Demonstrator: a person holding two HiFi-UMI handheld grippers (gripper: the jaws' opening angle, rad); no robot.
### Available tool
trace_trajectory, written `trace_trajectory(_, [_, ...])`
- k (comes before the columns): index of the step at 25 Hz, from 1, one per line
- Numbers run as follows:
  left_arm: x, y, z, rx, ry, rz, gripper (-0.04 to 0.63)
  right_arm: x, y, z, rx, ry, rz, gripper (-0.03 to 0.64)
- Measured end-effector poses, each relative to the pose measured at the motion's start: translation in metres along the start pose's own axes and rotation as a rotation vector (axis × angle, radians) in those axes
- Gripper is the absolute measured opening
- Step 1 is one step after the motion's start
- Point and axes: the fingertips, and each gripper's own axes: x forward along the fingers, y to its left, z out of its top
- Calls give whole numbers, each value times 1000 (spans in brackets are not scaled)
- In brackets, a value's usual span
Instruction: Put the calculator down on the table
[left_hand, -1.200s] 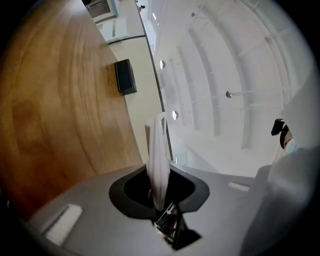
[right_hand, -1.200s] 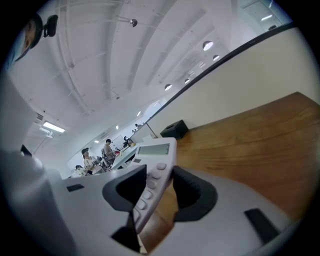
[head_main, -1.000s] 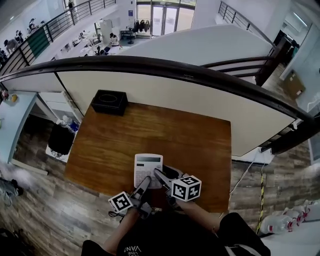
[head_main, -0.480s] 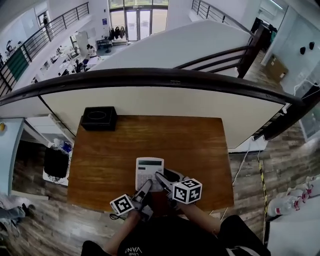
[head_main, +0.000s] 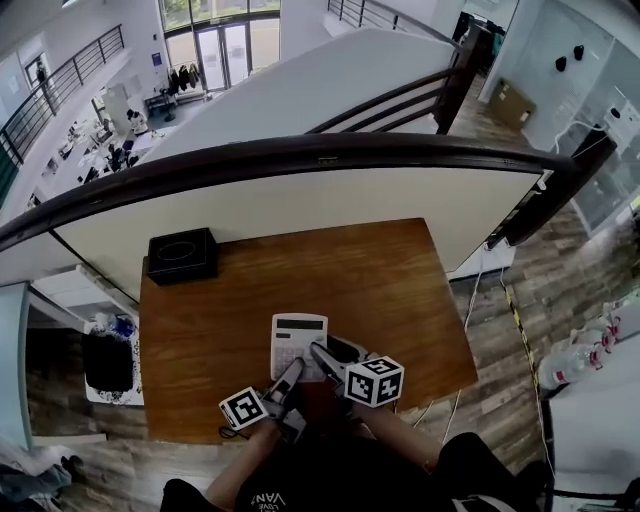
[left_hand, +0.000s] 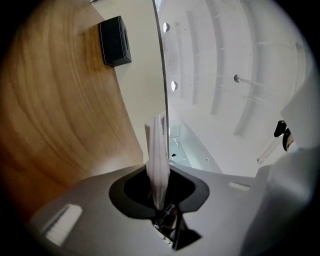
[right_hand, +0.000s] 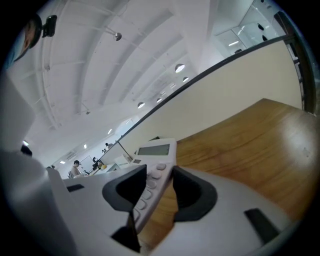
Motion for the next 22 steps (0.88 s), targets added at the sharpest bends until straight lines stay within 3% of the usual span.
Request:
trace_trajectory(3, [1,5,7,34,43,-11,67,4,-1,1,5,-23,-29,173])
trace_trajectory(11, [20,0,22,4,66,-36,67,15,-11,18,0,-49,-58,173])
trace_trajectory(22, [79,14,41,10,14,-33,67,41,-59,53,-38,-1,-22,172])
